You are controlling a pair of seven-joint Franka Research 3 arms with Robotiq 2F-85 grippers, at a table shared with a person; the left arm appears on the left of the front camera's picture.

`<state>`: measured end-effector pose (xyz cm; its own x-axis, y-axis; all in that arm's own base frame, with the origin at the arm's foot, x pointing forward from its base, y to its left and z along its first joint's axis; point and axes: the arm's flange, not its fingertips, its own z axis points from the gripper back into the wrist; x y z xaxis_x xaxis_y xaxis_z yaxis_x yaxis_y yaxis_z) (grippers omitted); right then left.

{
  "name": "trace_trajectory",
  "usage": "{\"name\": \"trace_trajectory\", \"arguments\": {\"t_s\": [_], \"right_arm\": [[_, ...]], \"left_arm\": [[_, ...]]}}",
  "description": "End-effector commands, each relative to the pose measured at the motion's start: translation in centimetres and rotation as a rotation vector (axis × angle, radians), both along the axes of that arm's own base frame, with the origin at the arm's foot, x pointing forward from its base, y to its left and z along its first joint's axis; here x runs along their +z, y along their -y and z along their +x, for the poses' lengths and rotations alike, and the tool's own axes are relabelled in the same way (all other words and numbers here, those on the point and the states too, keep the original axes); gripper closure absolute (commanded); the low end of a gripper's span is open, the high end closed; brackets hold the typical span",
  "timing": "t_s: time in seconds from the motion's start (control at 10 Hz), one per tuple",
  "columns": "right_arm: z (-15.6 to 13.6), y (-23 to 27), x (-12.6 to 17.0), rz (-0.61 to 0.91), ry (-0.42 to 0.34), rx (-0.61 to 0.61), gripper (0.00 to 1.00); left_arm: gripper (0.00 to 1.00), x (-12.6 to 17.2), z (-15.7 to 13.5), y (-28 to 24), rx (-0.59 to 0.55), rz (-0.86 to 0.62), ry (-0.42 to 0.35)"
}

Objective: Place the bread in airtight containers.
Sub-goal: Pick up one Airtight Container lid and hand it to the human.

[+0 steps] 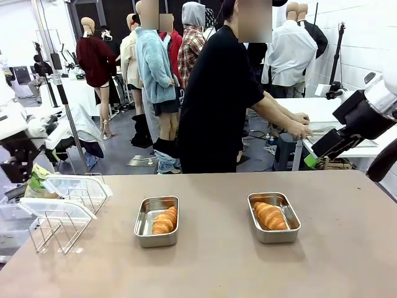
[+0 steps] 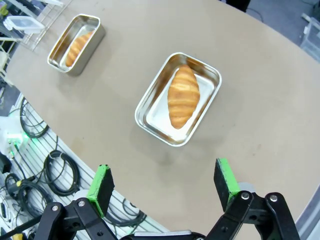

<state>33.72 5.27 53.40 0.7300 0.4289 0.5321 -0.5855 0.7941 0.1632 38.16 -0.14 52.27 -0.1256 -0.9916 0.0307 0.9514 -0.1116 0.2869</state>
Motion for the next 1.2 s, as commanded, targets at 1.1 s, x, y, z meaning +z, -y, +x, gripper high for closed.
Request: {"name": "trace_trajectory", "arguments": {"t_s": [1.1], "right_arm": [[0.0, -0.1, -0.1, 0.011, -0.005, 0.003, 0.00]], "left_arm": [[0.00, -4.8, 0.8, -1.6, -0.120, 0.039, -0.140]]}}
